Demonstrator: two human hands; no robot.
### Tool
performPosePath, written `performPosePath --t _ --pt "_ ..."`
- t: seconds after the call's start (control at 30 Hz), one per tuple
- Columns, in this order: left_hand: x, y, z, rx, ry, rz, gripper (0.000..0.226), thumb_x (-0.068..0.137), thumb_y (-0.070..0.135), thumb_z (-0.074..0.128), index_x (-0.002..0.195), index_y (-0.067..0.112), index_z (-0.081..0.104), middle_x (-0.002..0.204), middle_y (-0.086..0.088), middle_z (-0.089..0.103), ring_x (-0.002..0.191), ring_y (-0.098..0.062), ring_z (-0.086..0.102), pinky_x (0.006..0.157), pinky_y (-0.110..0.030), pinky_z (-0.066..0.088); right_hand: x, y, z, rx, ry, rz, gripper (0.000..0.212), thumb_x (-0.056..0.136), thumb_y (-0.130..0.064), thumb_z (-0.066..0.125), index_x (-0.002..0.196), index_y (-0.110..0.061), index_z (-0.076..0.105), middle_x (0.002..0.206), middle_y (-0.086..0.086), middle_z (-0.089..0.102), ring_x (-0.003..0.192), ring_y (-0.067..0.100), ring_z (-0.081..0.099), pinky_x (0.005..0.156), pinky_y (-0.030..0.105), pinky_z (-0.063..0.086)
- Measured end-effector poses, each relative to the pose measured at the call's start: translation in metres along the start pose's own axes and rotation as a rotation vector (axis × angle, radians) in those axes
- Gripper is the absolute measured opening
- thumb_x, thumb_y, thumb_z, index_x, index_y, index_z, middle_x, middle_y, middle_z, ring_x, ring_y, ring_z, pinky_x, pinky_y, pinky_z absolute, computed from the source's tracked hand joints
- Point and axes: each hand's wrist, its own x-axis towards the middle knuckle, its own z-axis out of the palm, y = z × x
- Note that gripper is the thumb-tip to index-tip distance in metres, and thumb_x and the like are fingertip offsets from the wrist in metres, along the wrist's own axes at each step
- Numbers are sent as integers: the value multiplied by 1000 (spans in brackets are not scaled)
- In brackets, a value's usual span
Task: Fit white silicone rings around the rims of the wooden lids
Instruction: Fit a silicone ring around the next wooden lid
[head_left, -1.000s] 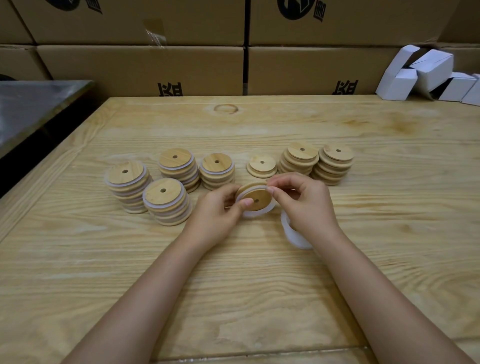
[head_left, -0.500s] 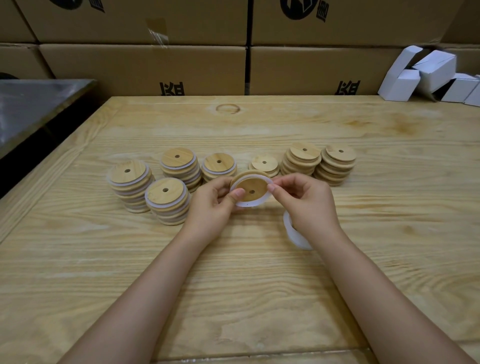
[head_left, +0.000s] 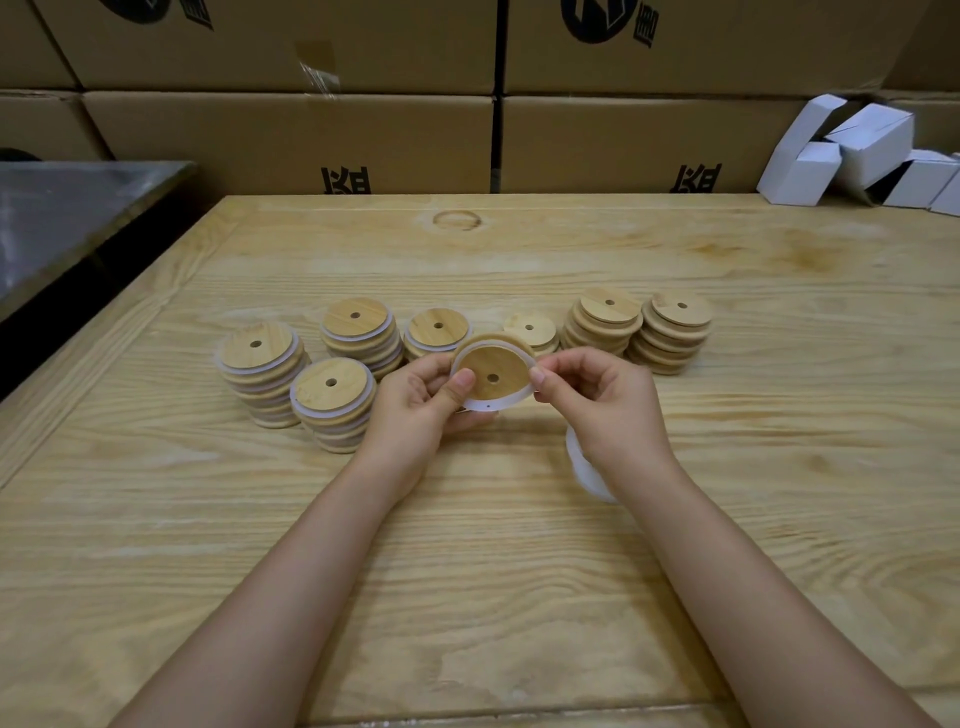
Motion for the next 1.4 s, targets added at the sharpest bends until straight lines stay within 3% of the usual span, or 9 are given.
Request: performPosePath --t 0.13,0.3,0.43,0.57,0.73,0.93,1.17,1.27,1.4 --pt "1 0 -3 -52 -42 -21 23 79 20 58 100 11 64 89 -2 74 87 -14 70 66 -24 56 -2 3 6 4 32 -48 21 82 -4 68 75 -23 61 71 -13 66 71 2 63 69 15 48" --pt "1 -1 -4 -48 -75 -33 29 77 22 61 103 8 63 91 -5 74 87 -16 70 65 -25 56 -5 6 11 -89 82 -84 26 81 -5 65 73 -27 54 73 -13 63 72 6 62 74 27 51" --pt "0 -1 -1 25 -97 -2 31 74 22 65 102 9 63 91 -5 72 87 -19 69 64 -33 59 -6 2 9 -224 87 -132 23 81 -7 66 75 -26 56 72 -15 64 71 0 62 72 21 52" --pt "-1 -1 2 111 -78 38 25 75 22 64 97 11 64 81 1 72 75 -11 68 57 -29 57 -8 0 11 -323 45 -159 16 81 -10 66 77 -23 57 75 -10 64 72 3 61 71 22 51" --pt "0 -1 1 65 -22 14 23 74 22 62 94 10 61 76 0 71 72 -13 67 62 -35 58 -10 1 12 -365 75 -160 13 80 -11 68 78 -20 58 74 -12 63 69 1 59 66 17 47" --pt "0 1 1 -59 -1 -23 24 78 18 59 98 4 60 82 -6 72 74 -21 69 58 -36 58 -5 4 12 -156 75 -19 16 81 -14 71 72 -25 64 72 -8 70 71 4 66 69 19 52" --pt "0 2 0 -86 20 -56 35 79 22 57 106 -1 58 88 -12 70 75 -24 70 54 -32 58 2 7 9 82 -12 95 11 74 -16 73 66 -24 71 71 3 71 71 17 67 78 39 56" --pt "-1 3 2 -66 -19 -73 37 81 24 55 109 0 57 88 -9 71 75 -20 70 54 -31 57 1 6 7 46 -8 68 20 79 -7 72 66 -22 69 70 -1 71 70 13 66 75 35 55" --pt "-2 4 5 23 -92 -75 27 77 25 59 100 9 57 80 -3 71 72 -18 68 58 -35 59 -1 2 4 24 60 48 15 83 -3 66 75 -15 68 73 1 69 71 11 65 72 27 54"
